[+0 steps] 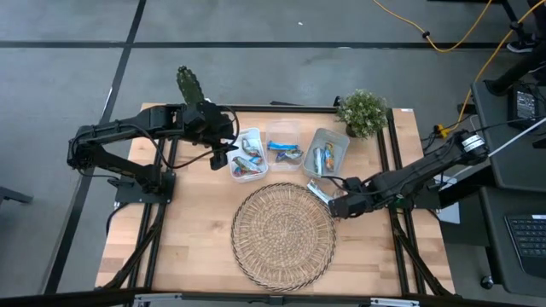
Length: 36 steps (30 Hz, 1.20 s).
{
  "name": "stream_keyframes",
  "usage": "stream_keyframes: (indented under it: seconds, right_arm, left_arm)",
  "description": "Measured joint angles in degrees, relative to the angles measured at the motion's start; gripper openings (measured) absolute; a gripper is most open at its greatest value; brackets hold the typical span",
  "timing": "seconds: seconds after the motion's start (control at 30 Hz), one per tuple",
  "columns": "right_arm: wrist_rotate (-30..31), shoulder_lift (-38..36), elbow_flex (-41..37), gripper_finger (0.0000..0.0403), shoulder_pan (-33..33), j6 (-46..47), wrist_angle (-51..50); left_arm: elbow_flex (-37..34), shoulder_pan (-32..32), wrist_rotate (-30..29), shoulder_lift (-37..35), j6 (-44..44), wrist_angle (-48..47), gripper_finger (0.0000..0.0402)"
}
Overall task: Pick and place Granola Bars by type
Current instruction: Put the red granola bar into the white bin
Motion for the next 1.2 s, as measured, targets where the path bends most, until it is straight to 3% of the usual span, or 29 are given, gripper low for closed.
stream_keyframes:
  seconds: [0.6, 0.87, 1.0, 1.2]
  right_arm:
    - [0.0, 0.0, -14.0, 0.0268, -3.8, -0.7, 21.9]
    - [-0.1, -0.3, -17.7, 0.0259, -4.7, -0.8, 23.0]
    - [-0.2, -0.2, -17.9, 0.0223, -4.7, -1.2, 22.7]
    - [-0.3, -0.2, -18.0, 0.0131, -4.7, -1.6, 21.8]
  left_arm:
    - [0.0, 0.0, -0.1, 0.0, -1.5, 0.1, 0.0143]
    - [0.0, 0.0, -0.1, 0.0, -2.4, 0.3, 0.0143]
    - [0.0, 0.0, -0.1, 0.0, -3.0, 0.3, 0.0143]
    - [0.0, 0.0, -0.1, 0.0, -3.2, 0.3, 0.0143]
